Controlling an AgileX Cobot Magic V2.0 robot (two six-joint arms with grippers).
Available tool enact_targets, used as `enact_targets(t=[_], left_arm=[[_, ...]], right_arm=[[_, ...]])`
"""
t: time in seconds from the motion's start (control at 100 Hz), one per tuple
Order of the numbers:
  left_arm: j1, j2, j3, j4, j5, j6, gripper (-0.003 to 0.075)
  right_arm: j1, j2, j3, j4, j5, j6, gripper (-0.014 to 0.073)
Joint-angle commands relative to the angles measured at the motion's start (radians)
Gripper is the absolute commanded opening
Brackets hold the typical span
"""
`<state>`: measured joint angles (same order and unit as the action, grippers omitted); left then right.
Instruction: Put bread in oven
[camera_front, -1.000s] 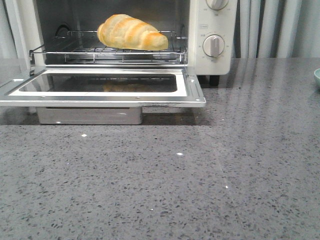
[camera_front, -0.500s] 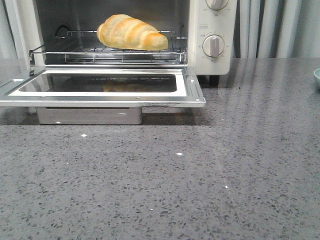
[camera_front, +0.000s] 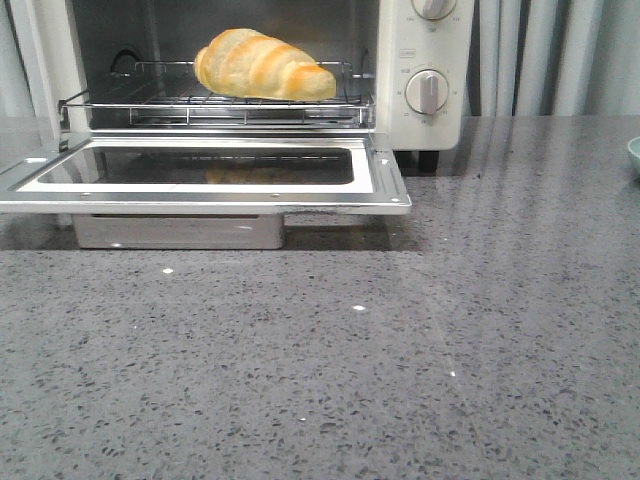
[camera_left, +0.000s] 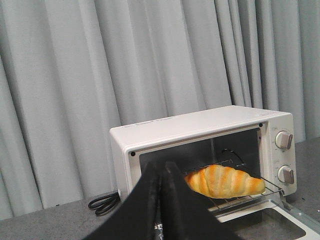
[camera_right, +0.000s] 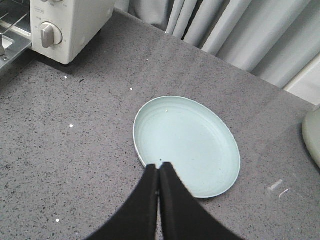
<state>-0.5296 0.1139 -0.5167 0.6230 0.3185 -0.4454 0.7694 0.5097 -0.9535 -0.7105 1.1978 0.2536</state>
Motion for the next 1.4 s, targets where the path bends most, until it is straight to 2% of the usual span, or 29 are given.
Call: enact_targets(t=[0.0, 0.32, 0.52, 0.67, 0.79, 1.06, 1.23, 1.39], left_arm=[[-0.008, 0.015, -0.022, 0.005, -0.066, -0.009, -0.0021], [-0.008, 0.015, -0.022, 0.005, -0.066, -0.009, -0.0021], [-0.008, 0.015, -0.022, 0.005, -0.066, -0.009, -0.0021], [-0.008, 0.015, -0.022, 0.005, -0.066, -0.009, -0.0021], [-0.008, 0.015, -0.022, 0.005, -0.066, -0.009, -0.0021], [-0.008, 0.015, -0.022, 0.005, -0.066, -0.009, -0.0021], [-0.008, 0.015, -0.022, 0.005, -0.066, -0.009, -0.0021], [-0.008, 0.015, -0.022, 0.005, -0.066, -0.009, -0.0021]], right_arm=[[-0.003, 0.006, -0.021, -0.046, -0.053, 0.005, -0.0039], [-0.003, 0.006, -0.02, -0.046, -0.059, 0.005, -0.0039], [-0.003, 0.006, 0.007, 0.026, -0.241, 0.007, -0.0039], [-0.024, 0.006, 0.104, 0.078, -0.399, 0.007, -0.0039], [-0.098, 0.006, 0.182, 0.191, -0.508, -0.015, -0.0039], [-0.372, 0.006, 0.371, 0.576, -0.872, -0.267, -0.0039], [-0.496, 0.006, 0.489, 0.668, -1.081, -0.278, -0.0039], [-0.579, -0.078, 0.588, 0.678, -1.21, -0.278, -0.0039]])
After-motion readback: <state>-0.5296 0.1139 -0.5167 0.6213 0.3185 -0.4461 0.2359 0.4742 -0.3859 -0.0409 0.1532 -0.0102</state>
